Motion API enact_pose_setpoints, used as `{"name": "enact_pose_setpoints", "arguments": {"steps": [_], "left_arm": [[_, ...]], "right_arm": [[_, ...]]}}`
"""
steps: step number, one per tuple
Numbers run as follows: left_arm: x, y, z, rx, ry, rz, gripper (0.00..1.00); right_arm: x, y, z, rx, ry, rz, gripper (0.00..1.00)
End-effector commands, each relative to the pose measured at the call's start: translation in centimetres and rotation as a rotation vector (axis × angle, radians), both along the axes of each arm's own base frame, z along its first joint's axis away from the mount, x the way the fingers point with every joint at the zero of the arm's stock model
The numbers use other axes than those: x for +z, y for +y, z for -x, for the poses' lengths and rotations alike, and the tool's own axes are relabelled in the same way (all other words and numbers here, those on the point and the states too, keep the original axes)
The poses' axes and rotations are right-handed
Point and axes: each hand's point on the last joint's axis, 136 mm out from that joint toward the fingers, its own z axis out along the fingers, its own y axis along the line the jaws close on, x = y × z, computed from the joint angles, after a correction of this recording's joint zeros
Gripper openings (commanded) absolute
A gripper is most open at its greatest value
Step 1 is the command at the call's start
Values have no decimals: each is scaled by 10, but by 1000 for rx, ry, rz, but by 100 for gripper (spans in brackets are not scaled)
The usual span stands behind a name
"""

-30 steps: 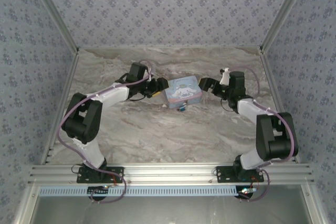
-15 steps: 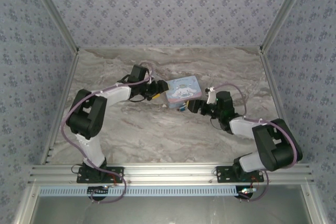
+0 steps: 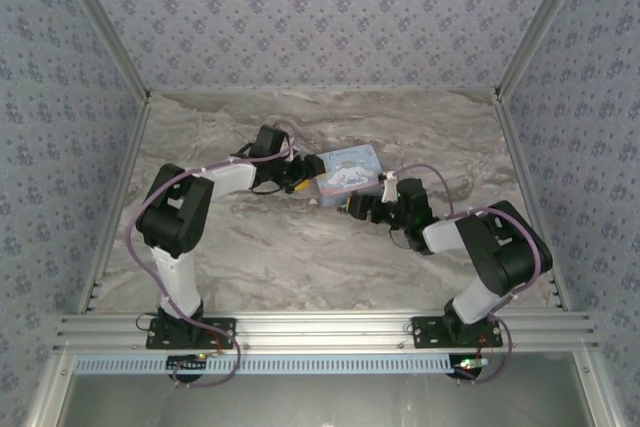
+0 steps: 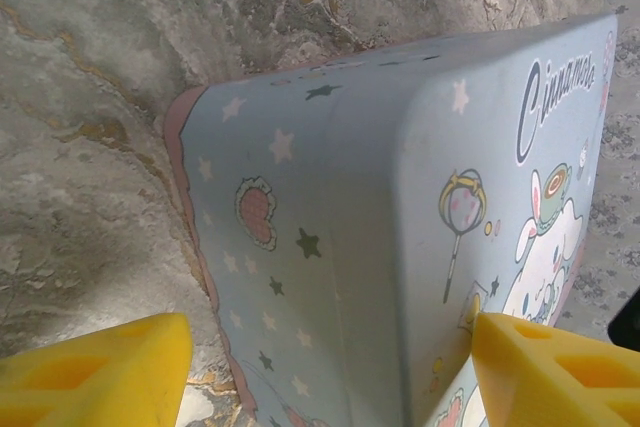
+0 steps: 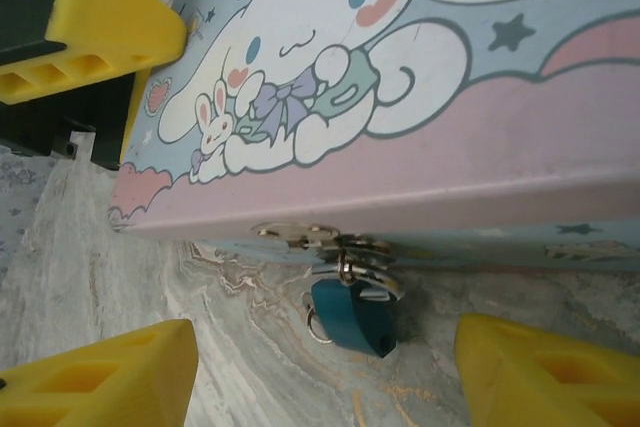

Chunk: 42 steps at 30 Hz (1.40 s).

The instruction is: Unlock the padlock with the key

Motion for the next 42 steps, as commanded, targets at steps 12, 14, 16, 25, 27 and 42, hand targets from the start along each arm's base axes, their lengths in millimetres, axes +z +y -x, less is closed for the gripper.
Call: {"name": "enact_pose_setpoints", "arguments": {"steps": [12, 14, 16, 25, 27, 42], "left_arm": [[-14, -7, 9, -20, 36, -1, 72], [-15, -6, 9, -19, 37, -2, 72], [-14, -7, 10, -20, 36, -1, 72], [-13, -6, 10, -20, 34, -2, 72], [-13, -6, 9, -19, 34, -1, 72], [-11, -4, 9, -15, 31, -3, 71]], "right_arm": [[13, 15, -15, 23, -78, -60, 59], [14, 18, -15, 32, -79, -72, 57], [14, 19, -15, 39, -79, -77, 53], [8, 18, -11, 44, -65, -66, 40], [6, 17, -10, 42, -60, -64, 38], [0, 14, -9, 29, -40, -44, 13]]}}
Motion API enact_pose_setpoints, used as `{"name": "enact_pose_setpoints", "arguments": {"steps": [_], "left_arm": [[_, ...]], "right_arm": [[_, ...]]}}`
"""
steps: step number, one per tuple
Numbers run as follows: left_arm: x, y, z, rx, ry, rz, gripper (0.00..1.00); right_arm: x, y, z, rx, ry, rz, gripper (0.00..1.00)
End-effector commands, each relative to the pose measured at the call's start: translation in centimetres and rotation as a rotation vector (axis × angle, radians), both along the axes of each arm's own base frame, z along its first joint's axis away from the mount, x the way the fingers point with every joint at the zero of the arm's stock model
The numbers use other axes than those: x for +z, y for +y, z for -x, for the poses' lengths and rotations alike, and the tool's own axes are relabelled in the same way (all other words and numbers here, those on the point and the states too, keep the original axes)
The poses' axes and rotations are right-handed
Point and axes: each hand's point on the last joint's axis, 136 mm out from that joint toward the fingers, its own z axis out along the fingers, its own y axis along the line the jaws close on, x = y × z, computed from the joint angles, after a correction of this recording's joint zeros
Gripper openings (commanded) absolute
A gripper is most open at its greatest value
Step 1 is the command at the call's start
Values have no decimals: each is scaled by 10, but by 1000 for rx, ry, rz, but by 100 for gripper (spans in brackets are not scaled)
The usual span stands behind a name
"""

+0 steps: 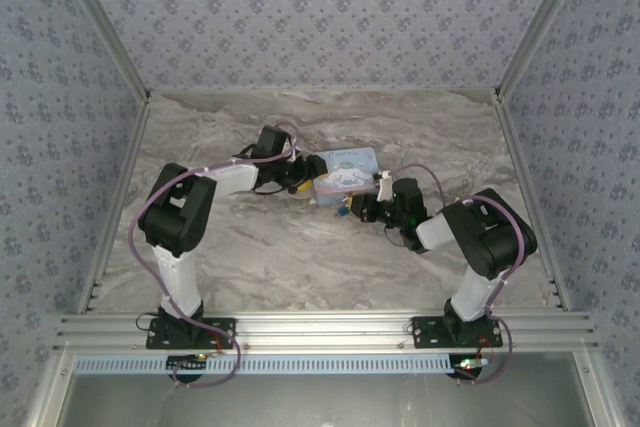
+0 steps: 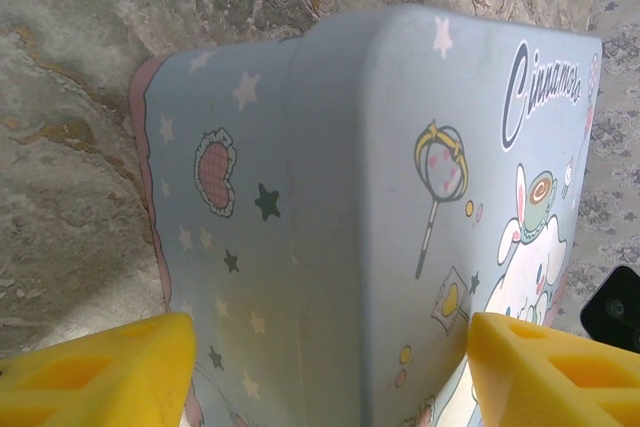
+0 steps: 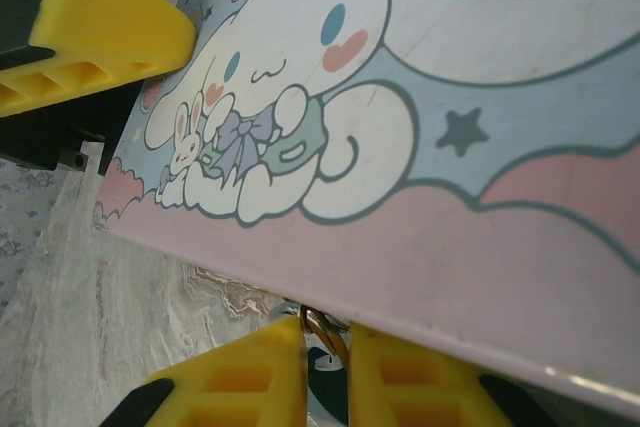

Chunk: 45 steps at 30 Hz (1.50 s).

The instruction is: Unlock the padlock with the key

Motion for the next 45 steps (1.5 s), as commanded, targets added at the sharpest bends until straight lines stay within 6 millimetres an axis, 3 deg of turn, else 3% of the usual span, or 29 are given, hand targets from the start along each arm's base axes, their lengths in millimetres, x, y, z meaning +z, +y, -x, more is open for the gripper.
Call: {"name": "enact_pose_setpoints", "arguments": {"steps": [1, 9, 29, 40, 45], "left_arm": [[-11, 1, 9, -9, 33, -16, 72], [-11, 5, 8, 0, 32, -23, 71], [-23, 20, 10, 28, 48, -47, 71], [-20, 20, 10, 25, 43, -47, 71], [-18, 21, 9, 26, 38, -46, 72]], "right_arm": [[4, 3, -4, 3, -27, -4, 12], [4, 0, -7, -27, -19, -4, 5], [6, -20, -3, -84, -22, -3, 3], [22, -22, -9, -115, -38, -36, 2], [28, -35, -9, -156, -38, -13, 2]]}}
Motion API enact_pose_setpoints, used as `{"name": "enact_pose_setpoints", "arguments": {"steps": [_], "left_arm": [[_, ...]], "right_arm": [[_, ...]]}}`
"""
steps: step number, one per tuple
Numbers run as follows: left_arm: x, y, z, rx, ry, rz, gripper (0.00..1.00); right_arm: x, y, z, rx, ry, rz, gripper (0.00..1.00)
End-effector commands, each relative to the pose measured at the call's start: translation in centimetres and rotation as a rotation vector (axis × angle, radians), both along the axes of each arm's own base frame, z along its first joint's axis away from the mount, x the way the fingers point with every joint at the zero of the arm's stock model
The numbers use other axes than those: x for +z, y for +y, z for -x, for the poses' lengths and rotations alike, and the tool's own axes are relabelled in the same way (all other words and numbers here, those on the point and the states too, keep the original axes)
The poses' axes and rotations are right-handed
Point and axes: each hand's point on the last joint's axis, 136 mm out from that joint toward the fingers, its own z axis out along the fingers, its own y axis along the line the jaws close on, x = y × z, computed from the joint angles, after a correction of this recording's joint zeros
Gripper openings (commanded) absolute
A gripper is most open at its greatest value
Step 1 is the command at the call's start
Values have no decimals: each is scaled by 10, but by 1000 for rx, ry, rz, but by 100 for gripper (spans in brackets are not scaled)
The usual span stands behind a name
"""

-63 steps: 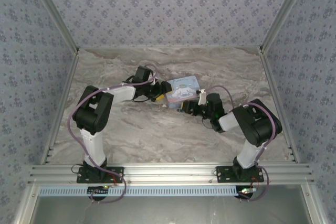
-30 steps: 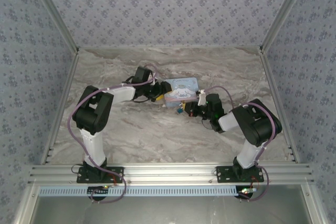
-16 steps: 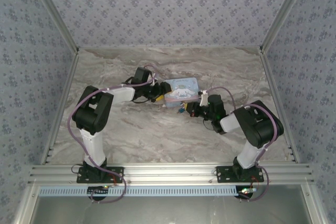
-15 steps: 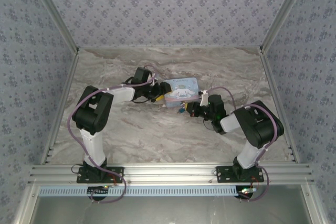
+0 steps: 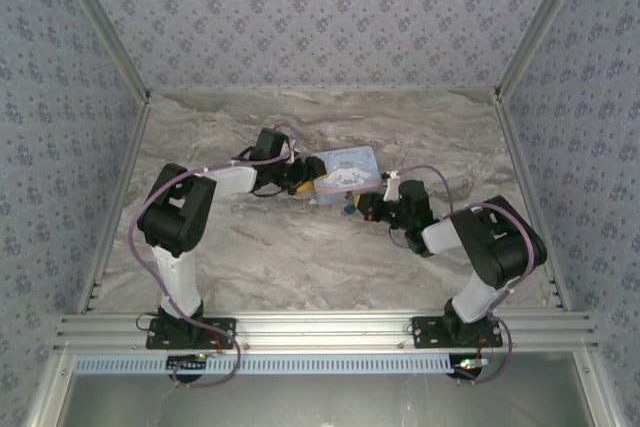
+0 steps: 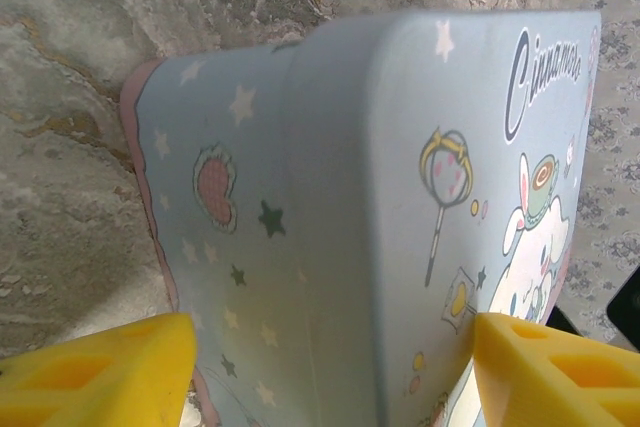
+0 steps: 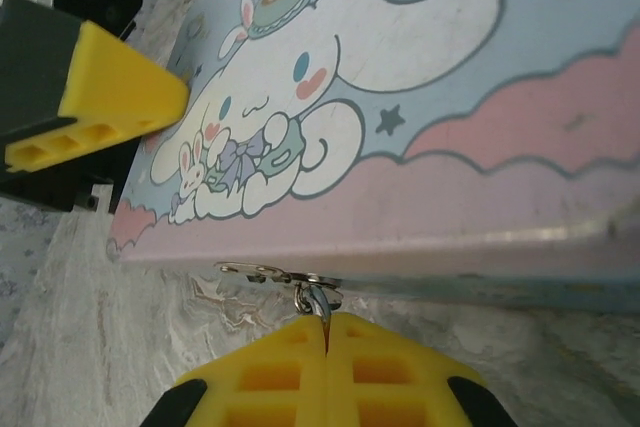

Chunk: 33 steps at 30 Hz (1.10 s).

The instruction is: Unlock the padlock with the key

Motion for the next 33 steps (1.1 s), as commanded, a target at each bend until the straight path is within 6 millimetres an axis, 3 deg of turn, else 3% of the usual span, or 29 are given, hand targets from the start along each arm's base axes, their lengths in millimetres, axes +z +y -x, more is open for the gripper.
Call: {"name": "enact_pose_setpoints", "arguments": {"steps": [1, 9, 16, 25, 33], "left_arm": [[-13, 15, 8, 23, 41, -59, 72], [-2, 13, 4, 21, 15, -23, 72], [11, 16, 0, 27, -17, -2, 72], [82, 41, -15, 84, -249, -1, 74], [169, 82, -15, 195, -579, -71, 78]], "right_arm": [[16, -15, -6, -67, -29, 5, 2], [13, -44, 1, -126, 0, 67, 2], [20, -52, 9, -112, 6, 78, 1], [57, -63, 39, -15, 2, 227, 2], [82, -53, 84, 185, 110, 278, 1]]}}
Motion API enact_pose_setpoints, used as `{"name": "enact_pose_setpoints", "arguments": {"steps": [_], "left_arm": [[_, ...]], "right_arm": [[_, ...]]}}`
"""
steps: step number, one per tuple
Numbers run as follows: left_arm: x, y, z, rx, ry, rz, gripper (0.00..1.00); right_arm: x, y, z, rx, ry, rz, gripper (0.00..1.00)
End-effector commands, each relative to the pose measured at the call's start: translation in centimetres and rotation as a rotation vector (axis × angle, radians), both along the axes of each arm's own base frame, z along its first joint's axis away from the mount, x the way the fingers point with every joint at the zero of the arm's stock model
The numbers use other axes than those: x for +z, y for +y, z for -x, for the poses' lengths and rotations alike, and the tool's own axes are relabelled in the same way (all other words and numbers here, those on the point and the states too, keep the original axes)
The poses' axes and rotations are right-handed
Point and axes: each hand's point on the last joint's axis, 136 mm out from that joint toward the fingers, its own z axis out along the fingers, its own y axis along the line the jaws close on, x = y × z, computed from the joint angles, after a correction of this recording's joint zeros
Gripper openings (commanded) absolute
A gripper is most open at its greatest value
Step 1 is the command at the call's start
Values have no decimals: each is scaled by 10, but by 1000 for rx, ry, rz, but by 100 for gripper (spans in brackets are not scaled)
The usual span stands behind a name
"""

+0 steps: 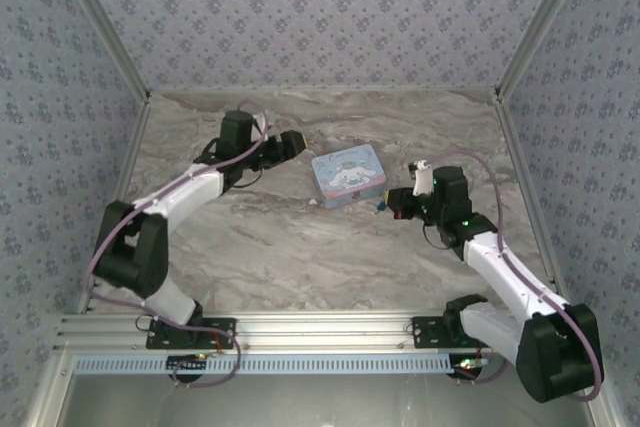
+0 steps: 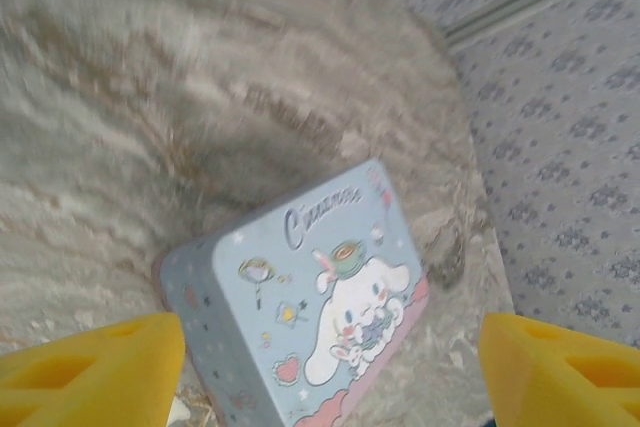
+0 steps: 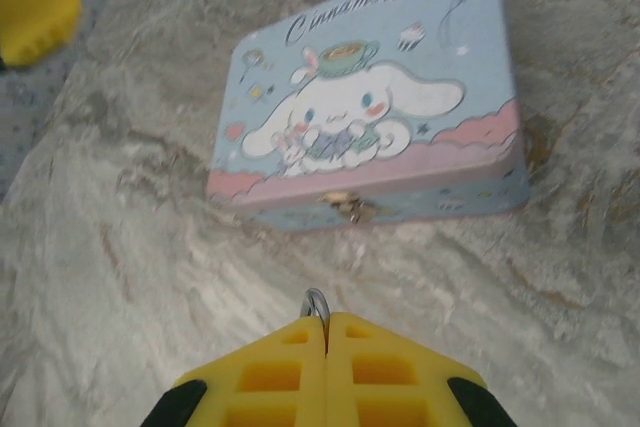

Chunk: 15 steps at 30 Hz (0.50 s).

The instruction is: Unlock the padlock with the key

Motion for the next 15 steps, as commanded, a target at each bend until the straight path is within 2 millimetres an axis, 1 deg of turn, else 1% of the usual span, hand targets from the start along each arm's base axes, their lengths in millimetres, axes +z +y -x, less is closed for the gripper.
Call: {"name": "enact_pose_setpoints", "arguments": {"steps": [1, 3, 7, 11, 15], "left_arm": [[31, 28, -2, 89, -169, -79, 79], [45, 46, 1, 151, -229, -118, 82], [60, 77, 8, 259, -287, -166, 87], [65, 100, 14, 321, -301, -178, 89], [62, 113, 18, 349, -292, -188, 89]], "right_arm": [[-7, 6, 38, 127, 150, 39, 0], [-7, 10, 47, 162, 203, 36, 0], [-15, 21, 62, 214, 296, 43, 0], [-35, 35, 70, 264, 374, 77, 0], [-62, 47, 72, 302, 478, 116, 0]]}}
